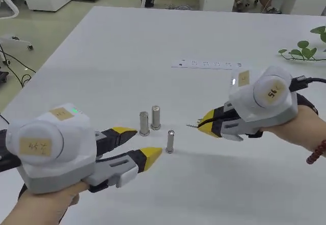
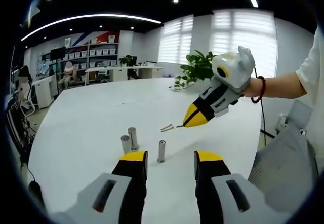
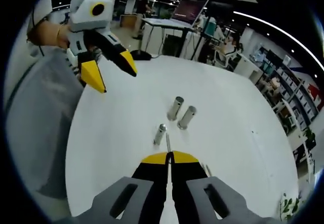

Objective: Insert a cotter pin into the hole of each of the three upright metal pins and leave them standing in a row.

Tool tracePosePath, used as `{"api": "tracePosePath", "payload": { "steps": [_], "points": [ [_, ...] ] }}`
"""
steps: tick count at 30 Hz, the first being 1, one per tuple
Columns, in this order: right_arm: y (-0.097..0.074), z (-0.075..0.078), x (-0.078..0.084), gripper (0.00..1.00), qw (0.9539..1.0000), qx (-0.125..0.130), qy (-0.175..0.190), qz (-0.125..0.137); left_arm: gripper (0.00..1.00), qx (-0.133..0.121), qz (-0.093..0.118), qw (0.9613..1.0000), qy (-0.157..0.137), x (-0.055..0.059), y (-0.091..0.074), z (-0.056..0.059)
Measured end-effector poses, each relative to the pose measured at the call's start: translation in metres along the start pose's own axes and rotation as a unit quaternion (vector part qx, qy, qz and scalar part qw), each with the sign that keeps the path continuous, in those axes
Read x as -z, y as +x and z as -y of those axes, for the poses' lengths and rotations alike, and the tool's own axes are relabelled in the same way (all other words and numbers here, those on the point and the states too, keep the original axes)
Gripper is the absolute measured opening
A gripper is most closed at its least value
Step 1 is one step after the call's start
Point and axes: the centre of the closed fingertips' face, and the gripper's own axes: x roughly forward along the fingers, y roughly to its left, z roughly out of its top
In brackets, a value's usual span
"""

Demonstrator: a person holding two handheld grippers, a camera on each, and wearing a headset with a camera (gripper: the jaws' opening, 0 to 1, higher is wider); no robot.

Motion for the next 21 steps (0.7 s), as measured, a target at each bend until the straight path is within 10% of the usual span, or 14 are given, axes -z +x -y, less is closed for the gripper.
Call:
{"api": "tracePosePath", "payload": {
  "steps": [21],
  "points": [
    [-0.002, -0.043, -0.026, 0.02, 0.9935, -0.058, -0.087, 0.044, 0.21, 0.057, -0.042, 0.9971, -0.027, 0.012, 0.016, 0.027]
  ]
}}
